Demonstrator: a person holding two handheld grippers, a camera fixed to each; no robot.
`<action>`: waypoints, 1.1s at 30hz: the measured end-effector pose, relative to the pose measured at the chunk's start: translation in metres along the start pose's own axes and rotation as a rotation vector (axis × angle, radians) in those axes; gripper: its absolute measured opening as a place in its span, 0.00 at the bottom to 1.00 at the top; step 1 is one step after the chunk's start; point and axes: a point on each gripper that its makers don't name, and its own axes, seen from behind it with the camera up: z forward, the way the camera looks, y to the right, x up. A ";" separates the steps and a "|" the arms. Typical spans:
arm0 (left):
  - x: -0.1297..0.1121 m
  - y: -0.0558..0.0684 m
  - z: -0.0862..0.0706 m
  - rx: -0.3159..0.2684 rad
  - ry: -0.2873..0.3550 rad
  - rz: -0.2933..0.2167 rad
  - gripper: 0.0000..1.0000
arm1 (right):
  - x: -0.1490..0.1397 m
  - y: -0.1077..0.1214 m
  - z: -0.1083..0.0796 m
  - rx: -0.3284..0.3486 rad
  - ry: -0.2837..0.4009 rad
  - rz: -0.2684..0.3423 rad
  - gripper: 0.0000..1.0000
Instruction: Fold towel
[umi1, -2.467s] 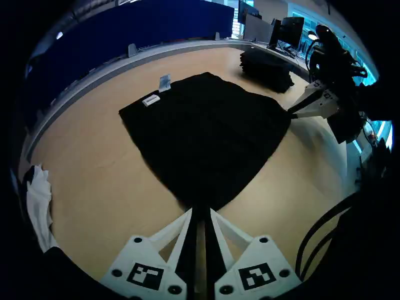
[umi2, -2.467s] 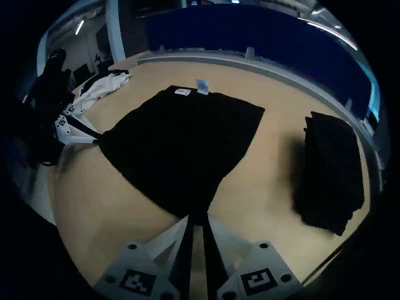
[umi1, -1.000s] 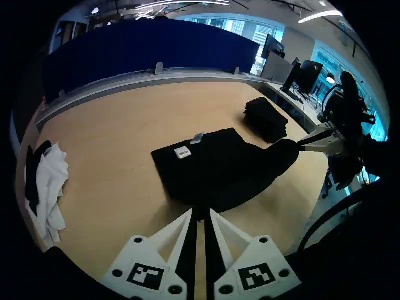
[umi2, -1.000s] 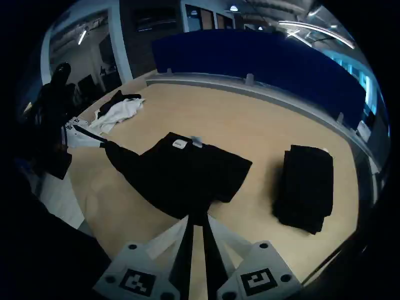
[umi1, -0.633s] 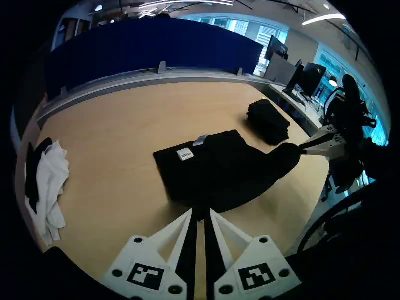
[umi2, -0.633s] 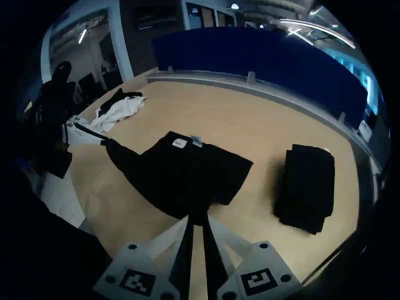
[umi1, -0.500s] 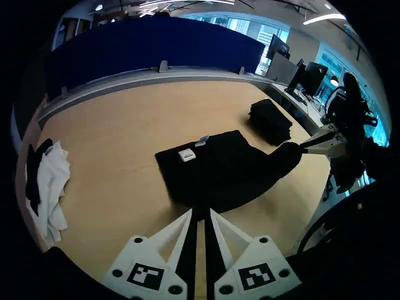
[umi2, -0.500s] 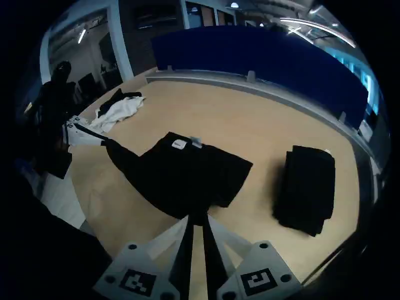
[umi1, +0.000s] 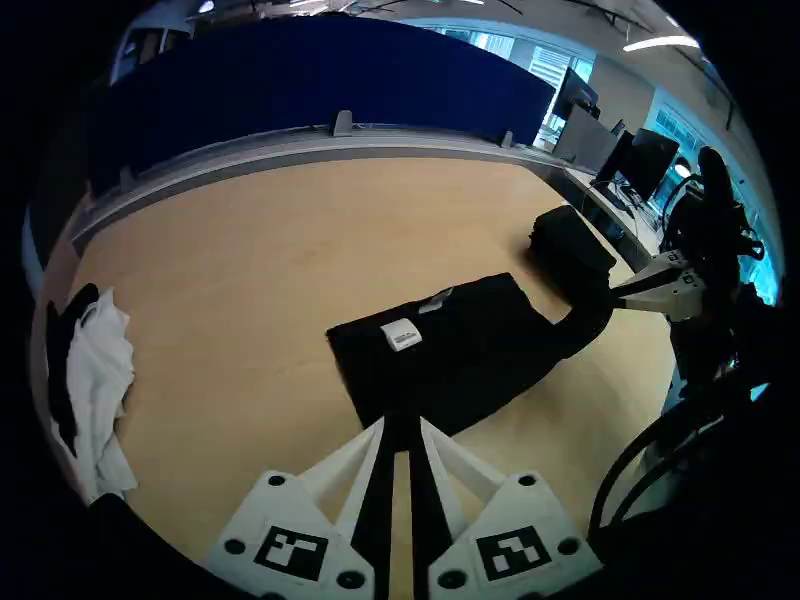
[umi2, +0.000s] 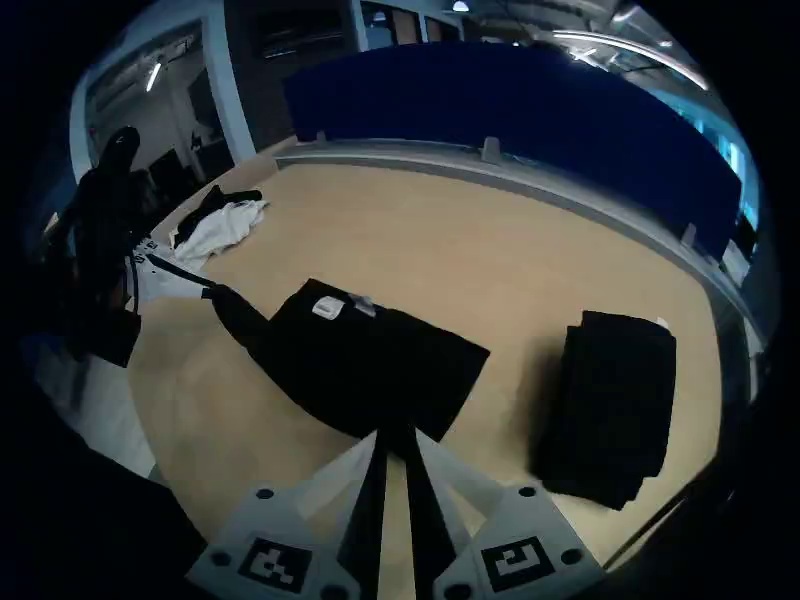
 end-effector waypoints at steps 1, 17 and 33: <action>0.001 -0.002 0.005 0.001 -0.005 -0.003 0.09 | 0.001 0.002 0.004 -0.001 -0.002 0.002 0.12; 0.011 -0.032 0.059 0.037 -0.071 0.044 0.09 | 0.013 0.038 0.051 -0.027 -0.022 0.049 0.12; 0.003 -0.045 0.086 0.057 -0.121 0.028 0.09 | 0.002 0.048 0.080 -0.037 -0.038 0.104 0.12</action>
